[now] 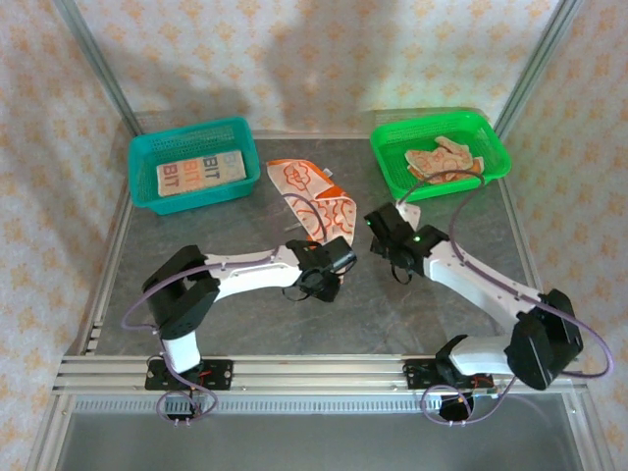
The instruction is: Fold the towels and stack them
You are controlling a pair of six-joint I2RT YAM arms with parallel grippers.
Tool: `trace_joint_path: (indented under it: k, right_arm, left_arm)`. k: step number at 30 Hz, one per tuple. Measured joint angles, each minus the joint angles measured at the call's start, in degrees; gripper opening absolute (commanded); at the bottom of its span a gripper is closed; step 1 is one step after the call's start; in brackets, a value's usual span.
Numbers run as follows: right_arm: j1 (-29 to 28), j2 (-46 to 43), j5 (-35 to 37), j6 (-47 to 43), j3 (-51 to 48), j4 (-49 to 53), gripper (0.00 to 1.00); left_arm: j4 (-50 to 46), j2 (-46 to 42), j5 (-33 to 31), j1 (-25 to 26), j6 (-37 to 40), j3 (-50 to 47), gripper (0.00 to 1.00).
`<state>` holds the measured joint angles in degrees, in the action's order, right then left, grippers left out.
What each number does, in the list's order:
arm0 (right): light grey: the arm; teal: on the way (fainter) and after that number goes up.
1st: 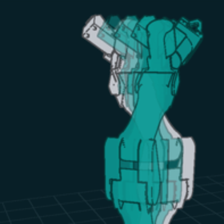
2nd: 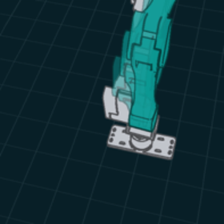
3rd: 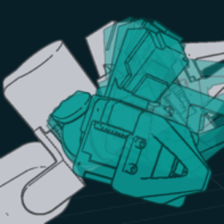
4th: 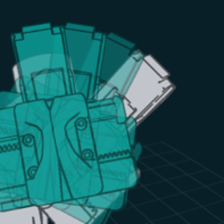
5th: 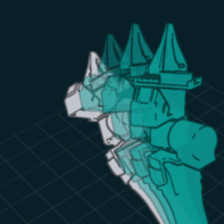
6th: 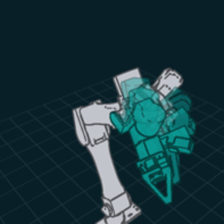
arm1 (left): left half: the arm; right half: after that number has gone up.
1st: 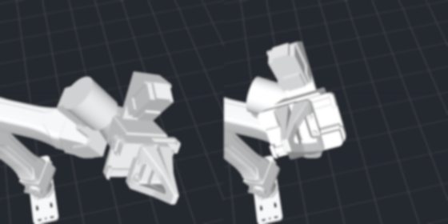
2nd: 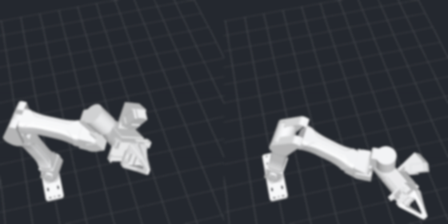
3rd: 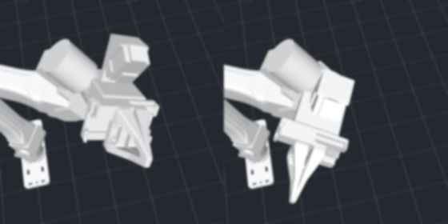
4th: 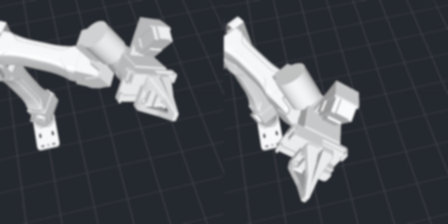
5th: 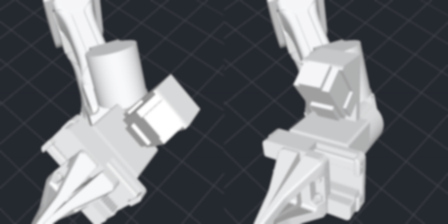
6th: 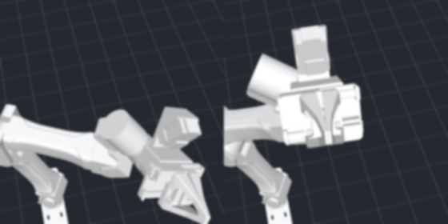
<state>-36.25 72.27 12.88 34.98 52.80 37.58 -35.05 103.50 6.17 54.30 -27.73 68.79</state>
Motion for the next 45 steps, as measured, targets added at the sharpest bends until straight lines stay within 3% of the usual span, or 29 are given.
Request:
trace_joint_path:
  k: [14, 18, 21, 27, 30, 39, 45]
  right_arm:
    - [0.00, -5.92, 0.87, 2.93, -3.78, 0.66, 0.57]
    - [0.00, -5.92, 0.85, 2.93, -3.78, 0.66, 0.57]
    - [0.00, -5.90, 0.81, 2.93, -3.78, 0.63, 0.57]
    - [0.00, -5.07, -1.27, 2.89, -3.34, 0.28, 0.55]
    - [-0.02, -3.32, -3.48, 2.73, -3.30, -0.79, 0.48]
    - [-4.79, 5.05, -9.40, 4.85, -3.19, -6.21, 0.44]
    - [-9.94, 13.84, -10.82, 8.07, -1.11, -8.41, 0.38]
  left_arm:
    - [-0.66, 7.21, -4.94, 0.09, 3.26, 4.26, 0.33]
    - [-0.68, 7.82, -5.27, 0.13, 3.76, 4.94, 0.19]
    - [-0.66, 8.09, -5.22, 0.39, 4.31, 5.40, 0.00]
    - [-1.62, 7.30, -6.60, 0.55, 4.22, 5.38, 0.00]
    - [-3.06, 3.98, -7.08, -0.61, 3.67, 4.48, 0.00]
    - [-2.40, -16.15, -4.92, -10.56, -0.48, -1.84, 0.00]
    - [-0.24, -19.87, -1.40, -16.90, -2.84, -10.58, 0.00]
